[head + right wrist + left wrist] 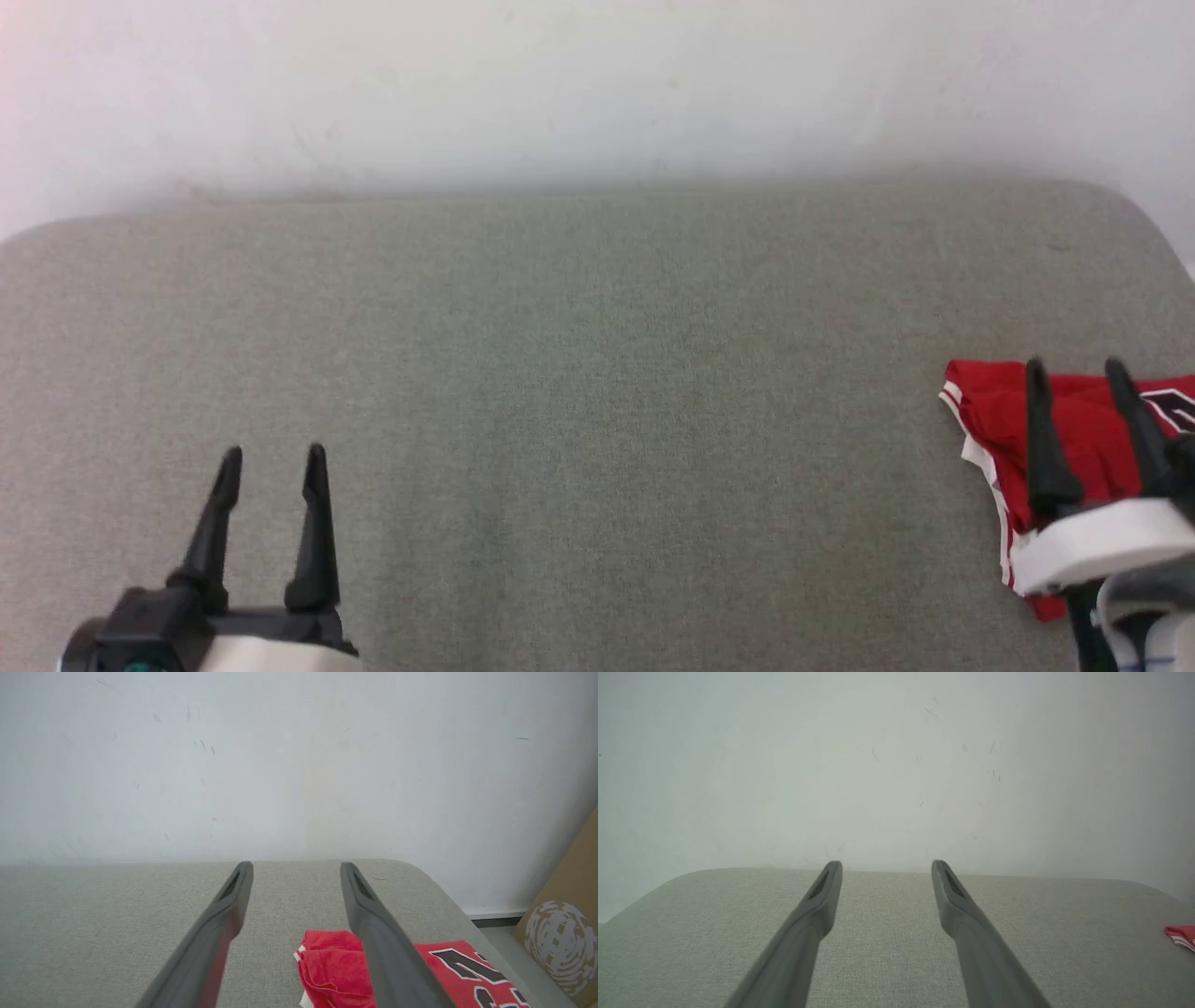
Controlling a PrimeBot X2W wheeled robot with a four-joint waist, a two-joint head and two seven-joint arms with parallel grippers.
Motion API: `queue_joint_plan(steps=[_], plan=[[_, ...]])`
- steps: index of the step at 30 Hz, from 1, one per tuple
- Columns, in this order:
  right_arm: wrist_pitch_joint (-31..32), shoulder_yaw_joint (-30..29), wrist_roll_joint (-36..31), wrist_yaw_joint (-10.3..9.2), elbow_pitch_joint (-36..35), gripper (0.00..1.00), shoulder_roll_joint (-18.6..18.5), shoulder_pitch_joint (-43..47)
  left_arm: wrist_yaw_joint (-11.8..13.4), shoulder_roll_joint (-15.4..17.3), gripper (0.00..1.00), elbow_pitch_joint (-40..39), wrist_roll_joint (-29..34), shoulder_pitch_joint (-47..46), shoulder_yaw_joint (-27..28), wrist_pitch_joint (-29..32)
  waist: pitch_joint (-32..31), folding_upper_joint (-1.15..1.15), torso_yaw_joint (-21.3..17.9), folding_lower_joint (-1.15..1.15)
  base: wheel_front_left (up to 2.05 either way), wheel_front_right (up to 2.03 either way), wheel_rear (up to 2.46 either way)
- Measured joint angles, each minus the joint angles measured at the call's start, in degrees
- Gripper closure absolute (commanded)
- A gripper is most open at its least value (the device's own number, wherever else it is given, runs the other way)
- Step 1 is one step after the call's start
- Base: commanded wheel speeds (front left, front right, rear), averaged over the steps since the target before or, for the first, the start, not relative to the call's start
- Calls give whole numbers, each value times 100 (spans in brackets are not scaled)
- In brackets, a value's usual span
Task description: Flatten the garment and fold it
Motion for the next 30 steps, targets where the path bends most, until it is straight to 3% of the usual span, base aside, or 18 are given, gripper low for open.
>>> queue_joint_plan(steps=[9,24,25,30], plan=[[-733,282,166,-1,588,0,7,602,-24,-249,0,132,57,439,-97,0,-552,0,95,0,0,0,0],[-926,407,212,0,903,0,7,727,-27,-312,0,254,149,637,-192,0,-702,0,131,1,0,0,0],[-927,408,214,0,906,100,5,727,-32,-313,100,261,152,637,-194,0,-697,0,129,1,0,0,0],[-920,408,214,0,905,100,3,726,-29,-311,100,261,151,635,-194,9,-695,0,128,1,0,0,0]])
